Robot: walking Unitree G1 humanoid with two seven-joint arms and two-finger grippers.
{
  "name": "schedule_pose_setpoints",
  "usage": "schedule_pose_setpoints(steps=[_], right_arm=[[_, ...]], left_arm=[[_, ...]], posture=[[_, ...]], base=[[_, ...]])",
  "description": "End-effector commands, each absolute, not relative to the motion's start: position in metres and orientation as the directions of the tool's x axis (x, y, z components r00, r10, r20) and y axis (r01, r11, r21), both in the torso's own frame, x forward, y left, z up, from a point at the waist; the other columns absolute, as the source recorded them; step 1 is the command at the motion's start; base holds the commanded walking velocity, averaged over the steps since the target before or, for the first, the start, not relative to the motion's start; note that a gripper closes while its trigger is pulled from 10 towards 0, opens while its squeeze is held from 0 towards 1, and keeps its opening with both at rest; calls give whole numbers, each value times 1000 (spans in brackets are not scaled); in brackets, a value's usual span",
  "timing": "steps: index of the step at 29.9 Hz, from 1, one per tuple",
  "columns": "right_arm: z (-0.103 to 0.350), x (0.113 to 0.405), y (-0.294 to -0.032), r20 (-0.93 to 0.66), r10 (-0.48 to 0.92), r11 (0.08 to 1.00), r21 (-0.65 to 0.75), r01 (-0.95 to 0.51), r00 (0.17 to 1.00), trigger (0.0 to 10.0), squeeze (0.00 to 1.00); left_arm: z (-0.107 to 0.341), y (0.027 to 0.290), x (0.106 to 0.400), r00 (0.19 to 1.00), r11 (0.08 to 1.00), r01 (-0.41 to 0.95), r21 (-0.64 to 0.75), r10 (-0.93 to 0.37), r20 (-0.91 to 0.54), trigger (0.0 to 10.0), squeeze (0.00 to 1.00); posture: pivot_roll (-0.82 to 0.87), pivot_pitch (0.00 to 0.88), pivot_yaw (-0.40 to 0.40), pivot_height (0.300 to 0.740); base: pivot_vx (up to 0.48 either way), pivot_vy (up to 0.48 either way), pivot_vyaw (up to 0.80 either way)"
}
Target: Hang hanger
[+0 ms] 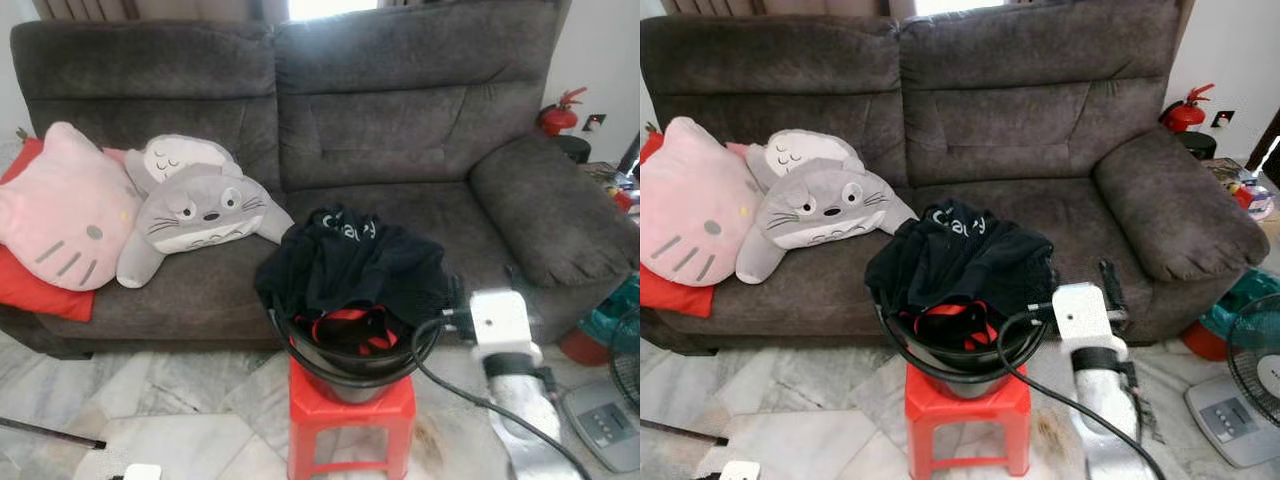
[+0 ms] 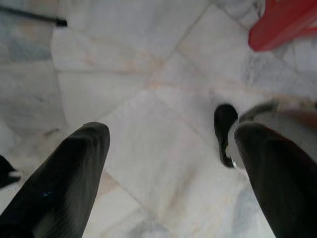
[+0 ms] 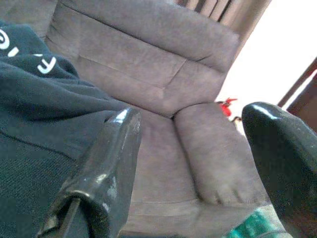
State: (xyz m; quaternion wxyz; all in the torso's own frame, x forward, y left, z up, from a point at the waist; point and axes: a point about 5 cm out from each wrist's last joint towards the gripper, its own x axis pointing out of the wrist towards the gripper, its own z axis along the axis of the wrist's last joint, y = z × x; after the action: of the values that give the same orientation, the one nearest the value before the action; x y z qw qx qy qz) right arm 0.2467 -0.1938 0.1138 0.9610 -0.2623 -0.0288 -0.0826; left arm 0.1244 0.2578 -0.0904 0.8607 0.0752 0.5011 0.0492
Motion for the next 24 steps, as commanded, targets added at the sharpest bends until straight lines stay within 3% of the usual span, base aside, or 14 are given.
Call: schedule_pose_setpoints(steps=[1,8,9,13,24], right_arm=[[117,243,-192,94,-129,829,-536,160,987,10000,0],[108,237,-190,-43,-64,713,-701,15,997,10000,0],[103,232,-183,-117,4,654,-751,-91,993,10000,0],[99,227,-176,-194,61,577,-794,-193,979,10000,0],[100,240,-167,-220,165,558,-783,-275,961,10000,0]], left_arm=[[-93,259,116,460,981,9,194,168,-872,10000,0],[-93,262,115,452,982,4,188,165,-877,10000,0],[-93,265,111,444,982,3,189,168,-880,10000,0],[-93,271,103,433,981,-3,193,175,-884,10000,0],[-91,279,100,430,980,-23,200,190,-883,10000,0]], posture=[[-99,0,45,716],[-115,0,47,716],[-119,0,50,716],[-121,0,50,716],[-111,0,45,716]], base=[[0,0,0],[0,0,0],[0,0,0],[0,0,0],[0,0,0]])
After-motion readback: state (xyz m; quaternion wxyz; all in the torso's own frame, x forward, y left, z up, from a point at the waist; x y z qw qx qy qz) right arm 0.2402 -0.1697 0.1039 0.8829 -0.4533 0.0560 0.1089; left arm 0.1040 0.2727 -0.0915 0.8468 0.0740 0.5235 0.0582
